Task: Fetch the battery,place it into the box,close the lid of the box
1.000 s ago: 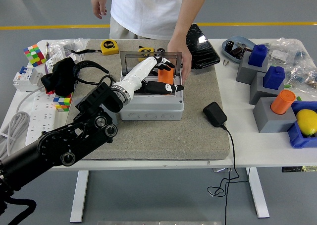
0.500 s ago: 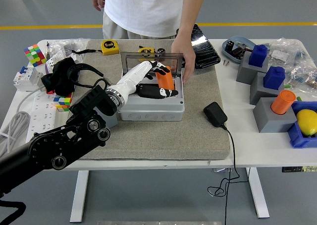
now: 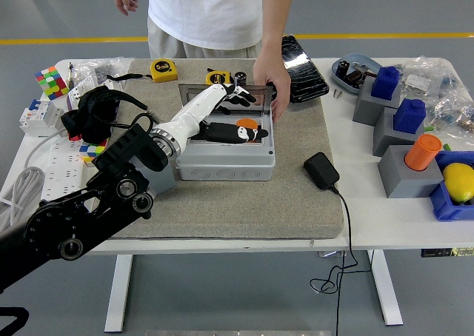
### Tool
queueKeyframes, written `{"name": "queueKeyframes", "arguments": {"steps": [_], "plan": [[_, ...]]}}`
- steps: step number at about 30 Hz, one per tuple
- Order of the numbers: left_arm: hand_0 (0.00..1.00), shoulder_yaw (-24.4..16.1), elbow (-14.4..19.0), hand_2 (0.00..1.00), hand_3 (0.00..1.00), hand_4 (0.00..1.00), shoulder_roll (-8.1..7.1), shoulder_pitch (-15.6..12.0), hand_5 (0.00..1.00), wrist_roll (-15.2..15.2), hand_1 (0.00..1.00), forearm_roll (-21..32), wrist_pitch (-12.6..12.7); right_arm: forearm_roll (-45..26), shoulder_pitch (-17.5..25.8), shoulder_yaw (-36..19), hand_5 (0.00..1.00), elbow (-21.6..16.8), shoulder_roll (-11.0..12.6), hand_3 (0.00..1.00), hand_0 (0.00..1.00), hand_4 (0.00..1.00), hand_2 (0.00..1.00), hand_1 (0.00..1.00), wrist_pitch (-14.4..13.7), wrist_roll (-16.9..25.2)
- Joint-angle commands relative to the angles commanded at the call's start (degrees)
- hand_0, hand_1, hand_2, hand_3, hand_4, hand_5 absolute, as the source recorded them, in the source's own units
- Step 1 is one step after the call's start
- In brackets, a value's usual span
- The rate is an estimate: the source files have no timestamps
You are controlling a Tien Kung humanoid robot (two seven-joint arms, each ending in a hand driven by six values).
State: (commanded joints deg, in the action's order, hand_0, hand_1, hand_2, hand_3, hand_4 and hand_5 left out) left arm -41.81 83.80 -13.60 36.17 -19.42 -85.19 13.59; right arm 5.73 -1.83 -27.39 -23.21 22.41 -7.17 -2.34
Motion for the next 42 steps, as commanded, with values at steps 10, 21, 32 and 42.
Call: {"name": "queueKeyframes", "arguments": {"steps": [10, 21, 32, 42], "plan": [[0.593, -8.4, 2.5, 0.688, 0.674, 0.998, -0.26, -4.2, 0.406, 3.7, 0.741, 0.1, 3.1, 0.0, 0.1, 0.0, 0.512, 0.0, 0.0, 0.567, 0.623, 0.987, 0.663, 0.642, 0.0, 0.0], [0.8, -8.4, -9.0, 0.757, 0.749, 0.998, 1.97, 1.4, 0.451, 4.7, 0.817, -4.5, 2.3, -0.2, 0.0, 0.4, 0.512, 0.0, 0.1, 0.567, 0.623, 0.988, 0.664, 0.642, 0.0, 0.0], [0.799, 2.7, -13.4, 0.757, 0.746, 0.998, 2.38, 8.1, 0.48, -0.7, 0.817, -8.3, -2.9, -0.2, 0.0, 0.2, 0.513, 0.0, 0.1, 0.567, 0.623, 0.988, 0.664, 0.642, 0.0, 0.0], [0.71, 4.6, -6.7, 0.704, 0.71, 0.998, -0.41, 6.7, 0.508, -4.0, 0.746, -7.2, -5.6, -0.1, 0.3, 0.0, 0.514, 0.0, 0.1, 0.567, 0.623, 0.989, 0.664, 0.642, 0.1, 0.0]]}}
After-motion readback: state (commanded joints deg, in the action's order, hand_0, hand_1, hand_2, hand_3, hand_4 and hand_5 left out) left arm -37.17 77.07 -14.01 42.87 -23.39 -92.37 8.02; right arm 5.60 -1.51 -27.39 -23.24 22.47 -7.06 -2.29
